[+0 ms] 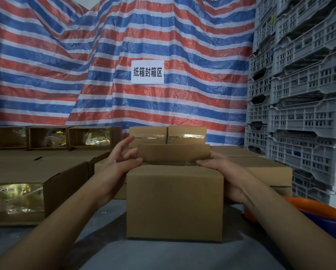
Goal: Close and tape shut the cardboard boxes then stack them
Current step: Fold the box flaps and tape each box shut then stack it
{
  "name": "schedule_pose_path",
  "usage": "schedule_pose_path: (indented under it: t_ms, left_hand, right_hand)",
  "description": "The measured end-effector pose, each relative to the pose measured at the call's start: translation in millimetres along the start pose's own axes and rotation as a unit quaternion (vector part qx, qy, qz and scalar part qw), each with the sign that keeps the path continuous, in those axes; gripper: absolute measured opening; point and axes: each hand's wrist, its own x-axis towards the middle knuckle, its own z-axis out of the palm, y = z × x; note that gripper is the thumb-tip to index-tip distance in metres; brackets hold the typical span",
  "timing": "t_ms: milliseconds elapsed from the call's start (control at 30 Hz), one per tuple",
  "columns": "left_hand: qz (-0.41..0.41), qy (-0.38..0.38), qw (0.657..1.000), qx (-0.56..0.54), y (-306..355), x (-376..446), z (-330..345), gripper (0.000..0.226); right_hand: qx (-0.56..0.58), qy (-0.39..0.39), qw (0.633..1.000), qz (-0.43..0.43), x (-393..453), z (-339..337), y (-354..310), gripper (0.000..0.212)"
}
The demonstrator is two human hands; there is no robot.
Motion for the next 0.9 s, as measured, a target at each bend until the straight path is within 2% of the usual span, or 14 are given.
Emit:
schedule_pose_path:
  t_ms: [67, 133, 233, 533, 667, 800, 900]
  left_hand:
    - [0.004, 0.003, 1.000, 0.012, -0.1, -0.2, -1.7, 0.071]
    - [0.008, 0.003, 0.999, 0.050, 0.4, -1.1, -2.1, 0.054]
    - [0.004, 0.003, 0.996, 0.093, -0.1, -1.6, -1.9, 0.029]
    - [0.027, 0.009, 0.991, 0.128, -3.9, 4.3, -4.4, 0.031]
    - [0.025, 0.014, 0.990, 0.137, -4.4, 3.7, -4.2, 0.034]
    - [0.025, 0.015, 0.989, 0.145, -3.7, 0.3, -2.2, 0.034]
    - [0.028, 0.009, 0.987, 0.161, -1.7, -1.6, -0.8, 0.030]
  right_hand:
    - [-0.001, -0.003, 1.000, -0.004, -0.1, -0.4, 0.3, 0.043]
    - [0.010, 0.006, 1.000, -0.003, -0.2, 0.4, 0.9, 0.033]
    - [0.032, 0.035, 0.999, 0.004, 0.3, 2.0, 3.0, 0.031]
    - [0.030, 0.004, 0.999, -0.037, -3.1, 1.1, 3.4, 0.026]
    - [0.040, 0.020, 0.999, -0.020, -0.6, 4.8, 4.3, 0.045]
    - [-0.006, 0.042, 0.999, 0.004, 0.6, 6.4, 2.7, 0.020]
    - [-0.026, 0.045, 0.998, 0.024, 0.8, 4.8, -1.3, 0.016]
